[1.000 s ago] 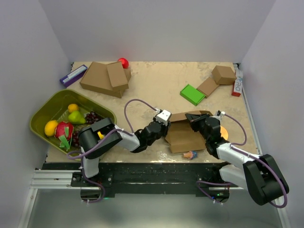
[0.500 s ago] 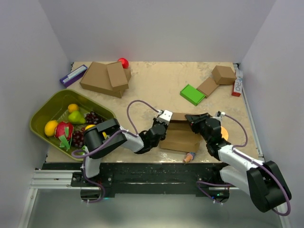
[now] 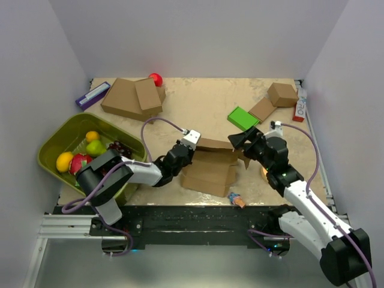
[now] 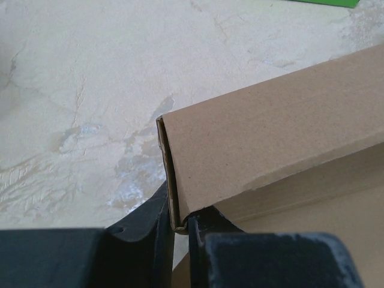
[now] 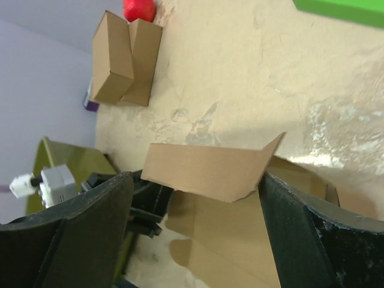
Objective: Fold the paper box
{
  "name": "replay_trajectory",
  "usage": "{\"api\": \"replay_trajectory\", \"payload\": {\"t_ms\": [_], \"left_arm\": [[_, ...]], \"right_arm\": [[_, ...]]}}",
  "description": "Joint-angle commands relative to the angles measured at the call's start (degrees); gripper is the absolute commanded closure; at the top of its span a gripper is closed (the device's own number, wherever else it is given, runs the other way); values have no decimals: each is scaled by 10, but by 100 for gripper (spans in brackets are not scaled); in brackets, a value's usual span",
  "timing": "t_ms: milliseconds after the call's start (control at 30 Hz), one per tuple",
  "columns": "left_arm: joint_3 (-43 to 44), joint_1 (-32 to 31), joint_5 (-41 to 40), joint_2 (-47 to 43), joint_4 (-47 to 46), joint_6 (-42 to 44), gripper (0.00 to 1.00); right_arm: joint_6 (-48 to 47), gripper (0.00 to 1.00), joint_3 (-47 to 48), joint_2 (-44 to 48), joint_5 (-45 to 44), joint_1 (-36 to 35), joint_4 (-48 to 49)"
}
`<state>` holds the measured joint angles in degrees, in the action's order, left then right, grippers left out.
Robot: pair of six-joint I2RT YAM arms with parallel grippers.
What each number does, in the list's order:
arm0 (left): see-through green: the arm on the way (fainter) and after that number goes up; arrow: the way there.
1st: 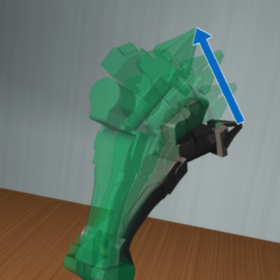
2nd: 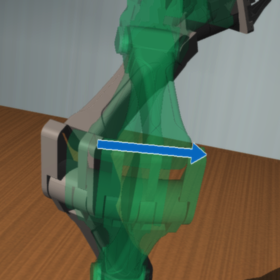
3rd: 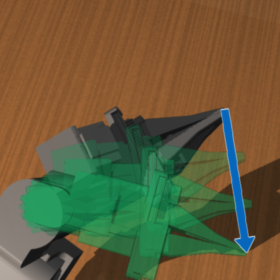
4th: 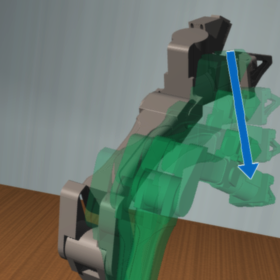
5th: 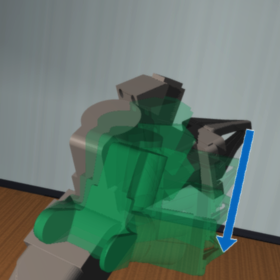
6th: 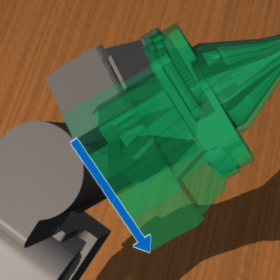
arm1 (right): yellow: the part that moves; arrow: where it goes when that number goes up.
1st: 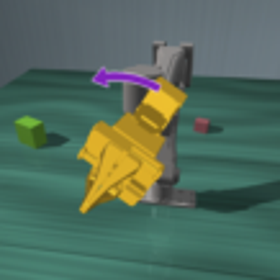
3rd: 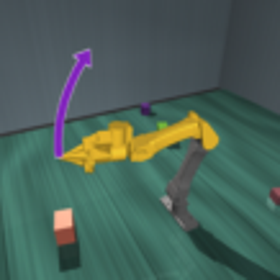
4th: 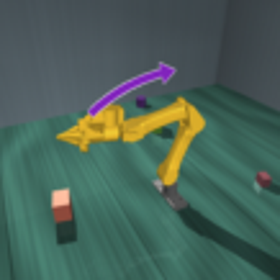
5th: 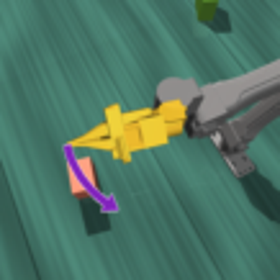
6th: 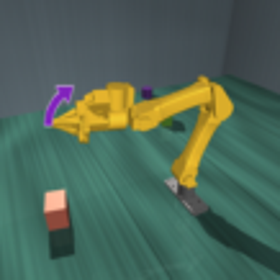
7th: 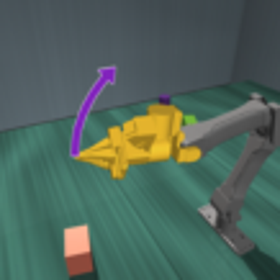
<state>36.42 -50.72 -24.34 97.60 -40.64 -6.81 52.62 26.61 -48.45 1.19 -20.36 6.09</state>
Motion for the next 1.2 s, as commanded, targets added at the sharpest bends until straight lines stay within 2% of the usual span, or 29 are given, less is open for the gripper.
{"api": "replay_trajectory", "payload": {"t_ms": [0,200,367,500,733,1167], "left_arm": [[14,23,61,-15,74,39,95],[60,40,62,0,163,24,95],[60,41,69,1,162,14,93],[45,43,75,-9,143,15,91],[12,45,87,-32,101,20,76],[-39,62,120,-61,36,-14,51]], "right_arm": [[-171,11,67,8,-2,1,-120],[-236,11,69,27,-7,1,-199],[-231,14,48,33,-57,-12,-263],[-202,14,34,49,-100,-18,-266],[-189,16,31,25,-116,-19,-265],[-213,13,23,49,-70,-30,-235]]}}
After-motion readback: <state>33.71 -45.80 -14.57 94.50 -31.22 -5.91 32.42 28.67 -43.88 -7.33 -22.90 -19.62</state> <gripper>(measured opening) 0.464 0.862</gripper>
